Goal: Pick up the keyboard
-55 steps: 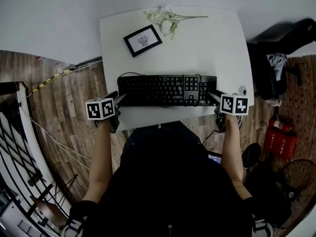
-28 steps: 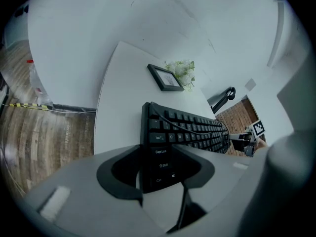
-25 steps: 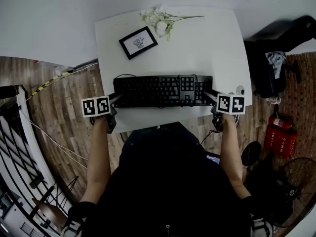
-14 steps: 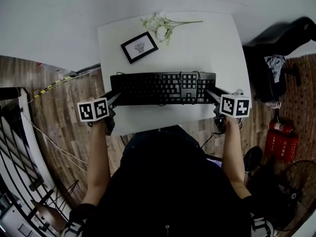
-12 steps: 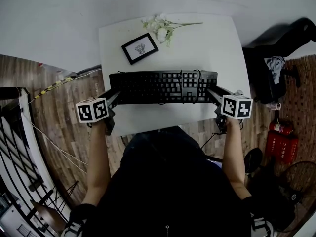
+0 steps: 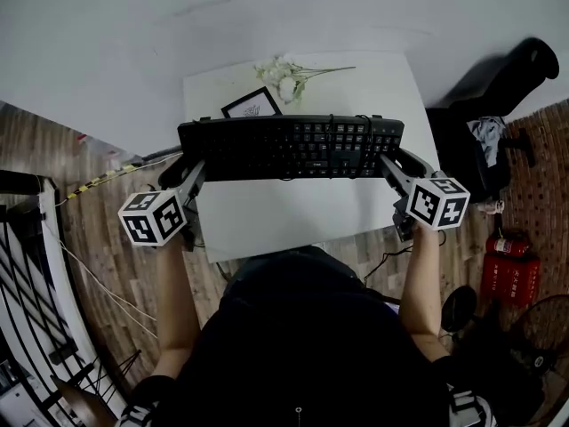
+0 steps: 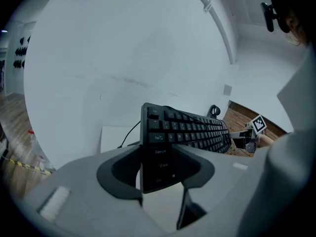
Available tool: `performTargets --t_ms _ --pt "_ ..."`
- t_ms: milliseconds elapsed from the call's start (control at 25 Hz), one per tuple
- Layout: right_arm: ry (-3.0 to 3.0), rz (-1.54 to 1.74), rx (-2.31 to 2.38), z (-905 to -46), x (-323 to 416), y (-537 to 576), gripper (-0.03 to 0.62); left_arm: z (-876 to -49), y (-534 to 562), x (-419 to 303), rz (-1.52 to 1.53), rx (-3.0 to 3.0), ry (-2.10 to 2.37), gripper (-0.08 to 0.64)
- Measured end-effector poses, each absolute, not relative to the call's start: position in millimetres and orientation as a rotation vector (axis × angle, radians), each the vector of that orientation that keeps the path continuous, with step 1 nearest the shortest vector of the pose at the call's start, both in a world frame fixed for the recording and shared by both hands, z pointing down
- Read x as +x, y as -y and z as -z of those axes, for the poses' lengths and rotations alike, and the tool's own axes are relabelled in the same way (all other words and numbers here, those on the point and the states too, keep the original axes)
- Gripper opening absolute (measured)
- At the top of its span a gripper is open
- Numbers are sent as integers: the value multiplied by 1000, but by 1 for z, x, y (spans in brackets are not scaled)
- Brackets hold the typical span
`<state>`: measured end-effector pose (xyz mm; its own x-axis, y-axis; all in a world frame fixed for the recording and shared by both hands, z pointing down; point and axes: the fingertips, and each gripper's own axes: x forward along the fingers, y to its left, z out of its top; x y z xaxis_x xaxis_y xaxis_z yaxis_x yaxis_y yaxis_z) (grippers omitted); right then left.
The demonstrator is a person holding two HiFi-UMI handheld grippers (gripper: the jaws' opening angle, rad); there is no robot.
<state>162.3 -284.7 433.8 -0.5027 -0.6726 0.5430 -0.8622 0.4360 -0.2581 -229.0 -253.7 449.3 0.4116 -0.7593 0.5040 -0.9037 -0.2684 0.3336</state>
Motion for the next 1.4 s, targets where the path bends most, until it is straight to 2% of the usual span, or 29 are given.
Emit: performTargets --t_ms 880,1400 --pt "2665 -192 1432 -279 163 290 192 -280 245 -228 -20 2471 1752 202" --pt "2756 -36 1419 -241 160 288 193 -238 226 -228 47 2536 1884 202"
